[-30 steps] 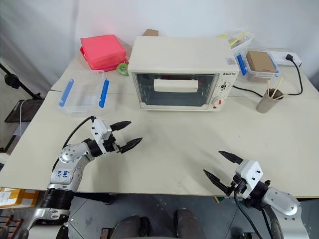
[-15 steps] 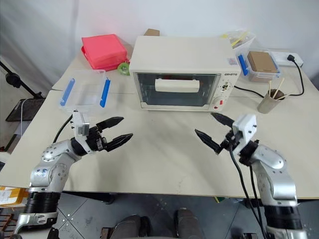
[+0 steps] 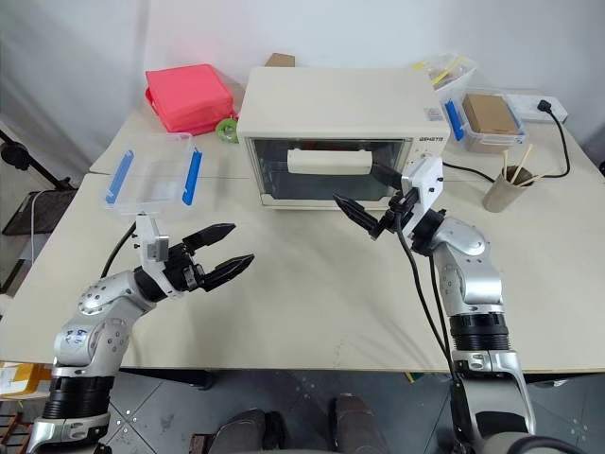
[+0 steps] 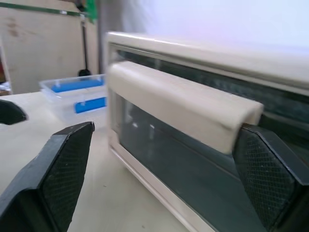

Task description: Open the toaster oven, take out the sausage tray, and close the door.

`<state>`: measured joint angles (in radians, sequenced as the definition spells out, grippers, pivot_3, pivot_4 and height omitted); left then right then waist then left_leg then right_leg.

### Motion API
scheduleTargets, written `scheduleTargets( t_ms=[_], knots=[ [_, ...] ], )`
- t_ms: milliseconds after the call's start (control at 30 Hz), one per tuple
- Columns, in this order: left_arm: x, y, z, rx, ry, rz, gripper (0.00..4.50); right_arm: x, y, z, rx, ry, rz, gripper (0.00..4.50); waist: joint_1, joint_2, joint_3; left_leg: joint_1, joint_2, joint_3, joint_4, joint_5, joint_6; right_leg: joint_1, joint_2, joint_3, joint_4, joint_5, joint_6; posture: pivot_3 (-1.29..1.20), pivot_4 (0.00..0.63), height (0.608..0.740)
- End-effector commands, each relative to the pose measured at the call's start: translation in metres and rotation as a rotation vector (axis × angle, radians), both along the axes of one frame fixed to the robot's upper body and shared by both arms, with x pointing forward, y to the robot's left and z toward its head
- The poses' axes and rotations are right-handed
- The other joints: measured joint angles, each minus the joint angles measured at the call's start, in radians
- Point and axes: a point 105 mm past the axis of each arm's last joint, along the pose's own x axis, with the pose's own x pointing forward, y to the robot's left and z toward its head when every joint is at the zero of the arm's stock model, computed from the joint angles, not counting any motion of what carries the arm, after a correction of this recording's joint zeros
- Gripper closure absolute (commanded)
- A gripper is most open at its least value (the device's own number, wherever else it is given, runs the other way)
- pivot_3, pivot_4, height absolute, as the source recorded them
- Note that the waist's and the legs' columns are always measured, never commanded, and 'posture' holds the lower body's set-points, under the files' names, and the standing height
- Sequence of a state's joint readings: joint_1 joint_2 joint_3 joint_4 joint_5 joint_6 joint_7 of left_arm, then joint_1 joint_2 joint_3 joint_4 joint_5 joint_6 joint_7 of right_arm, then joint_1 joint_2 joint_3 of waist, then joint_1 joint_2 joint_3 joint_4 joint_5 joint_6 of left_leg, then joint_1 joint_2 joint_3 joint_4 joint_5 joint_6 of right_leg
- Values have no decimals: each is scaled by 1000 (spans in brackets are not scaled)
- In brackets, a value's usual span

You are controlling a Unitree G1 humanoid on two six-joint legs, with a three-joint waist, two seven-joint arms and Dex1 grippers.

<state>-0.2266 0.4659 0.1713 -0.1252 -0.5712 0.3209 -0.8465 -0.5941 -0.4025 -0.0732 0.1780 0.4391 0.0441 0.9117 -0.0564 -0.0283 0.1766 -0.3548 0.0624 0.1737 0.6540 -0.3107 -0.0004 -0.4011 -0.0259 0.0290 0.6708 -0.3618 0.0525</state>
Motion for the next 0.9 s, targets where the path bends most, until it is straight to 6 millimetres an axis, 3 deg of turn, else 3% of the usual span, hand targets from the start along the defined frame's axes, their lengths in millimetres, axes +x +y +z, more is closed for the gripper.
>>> scheduleTargets(
  t_ms=[33,233,333,467,733,767,900],
  knots=[
    [0,5,12,-35,-33,25,29,-21,10,10,-57,-132,68,0,-2,0,0,0,0,0,0,0,0,0,0,0,0,0,0,0,150,740],
    [6,16,13,-56,-4,45,29,-32,1,-18,-212,-169,67,0,-5,1,1,0,0,0,-1,0,-1,-1,0,0,0,0,0,0,150,740],
    [16,28,25,-69,-39,44,568,-36,-11,-40,-282,-165,27,0,-2,1,1,0,0,0,-1,0,-1,-1,0,0,0,0,0,0,150,740],
    [31,38,39,-40,-94,49,1821,-35,-12,-38,-268,-190,1,0,0,1,1,0,0,1,1,0,-1,-1,0,0,1,0,0,0,150,740],
    [58,12,55,-99,-106,-5,4305,-38,-12,-46,-289,-185,11,0,1,1,1,-1,0,1,2,0,-1,-2,0,0,2,0,0,0,150,740],
    [63,5,57,-111,-109,-9,4494,-38,-11,-47,-293,-184,12,0,1,1,1,-1,0,1,3,0,-1,-2,0,0,2,0,0,0,150,740],
    [77,-13,58,-105,-122,-11,4494,-39,-10,-51,-300,-183,14,0,0,1,1,-1,0,1,4,0,-1,-2,1,0,3,0,0,0,150,740]
  ],
)
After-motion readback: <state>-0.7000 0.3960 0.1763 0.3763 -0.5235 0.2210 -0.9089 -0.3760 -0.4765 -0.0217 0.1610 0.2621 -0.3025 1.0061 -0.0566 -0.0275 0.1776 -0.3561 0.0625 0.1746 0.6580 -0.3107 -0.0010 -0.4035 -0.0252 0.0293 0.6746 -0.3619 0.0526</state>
